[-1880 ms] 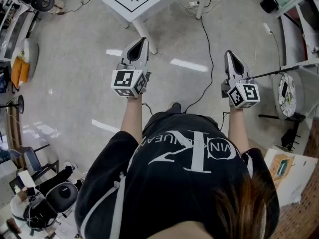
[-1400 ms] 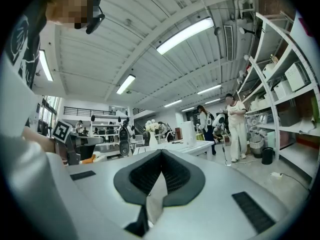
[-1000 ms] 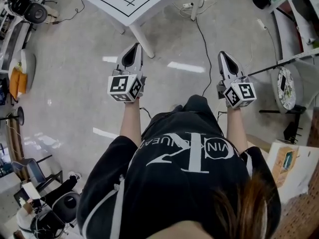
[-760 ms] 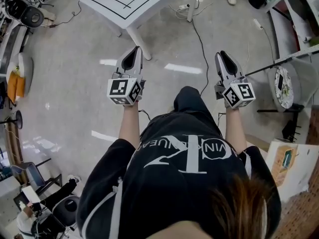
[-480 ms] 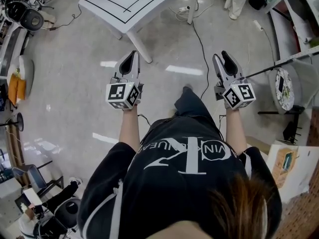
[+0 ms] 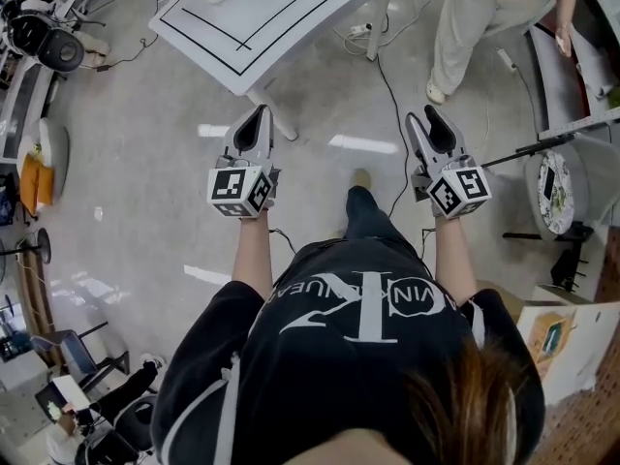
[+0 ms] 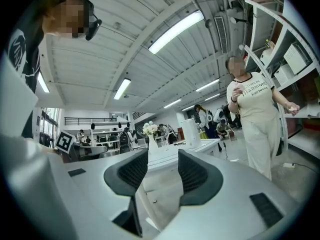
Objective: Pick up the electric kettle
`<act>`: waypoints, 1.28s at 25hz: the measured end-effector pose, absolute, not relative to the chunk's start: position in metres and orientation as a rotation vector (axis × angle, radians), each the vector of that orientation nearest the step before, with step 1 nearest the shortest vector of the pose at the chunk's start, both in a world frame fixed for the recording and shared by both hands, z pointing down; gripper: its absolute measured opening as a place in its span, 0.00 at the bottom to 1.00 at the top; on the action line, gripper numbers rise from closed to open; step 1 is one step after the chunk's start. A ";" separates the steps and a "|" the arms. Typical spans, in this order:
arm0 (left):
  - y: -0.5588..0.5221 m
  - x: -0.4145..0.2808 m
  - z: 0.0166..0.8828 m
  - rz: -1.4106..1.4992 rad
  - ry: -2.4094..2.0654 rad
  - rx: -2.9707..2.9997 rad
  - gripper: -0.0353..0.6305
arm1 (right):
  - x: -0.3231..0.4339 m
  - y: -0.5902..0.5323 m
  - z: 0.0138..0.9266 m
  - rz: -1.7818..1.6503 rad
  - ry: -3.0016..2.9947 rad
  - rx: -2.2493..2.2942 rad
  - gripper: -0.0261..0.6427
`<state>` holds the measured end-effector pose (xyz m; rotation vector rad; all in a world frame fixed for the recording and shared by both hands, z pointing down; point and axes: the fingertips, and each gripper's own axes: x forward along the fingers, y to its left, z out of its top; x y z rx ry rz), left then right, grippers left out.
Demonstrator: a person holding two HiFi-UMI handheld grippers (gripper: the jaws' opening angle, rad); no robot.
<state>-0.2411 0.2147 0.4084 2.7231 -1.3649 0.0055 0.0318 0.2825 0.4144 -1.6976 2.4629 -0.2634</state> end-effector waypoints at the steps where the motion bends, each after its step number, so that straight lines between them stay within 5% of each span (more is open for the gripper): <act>1: 0.206 -0.237 0.409 0.007 -1.359 2.723 0.07 | 0.033 0.274 0.415 -0.267 2.468 -1.694 0.29; 32: 0.000 -0.133 0.404 -0.006 -1.382 2.701 0.07 | 0.102 0.052 0.415 -0.292 2.591 -1.568 0.30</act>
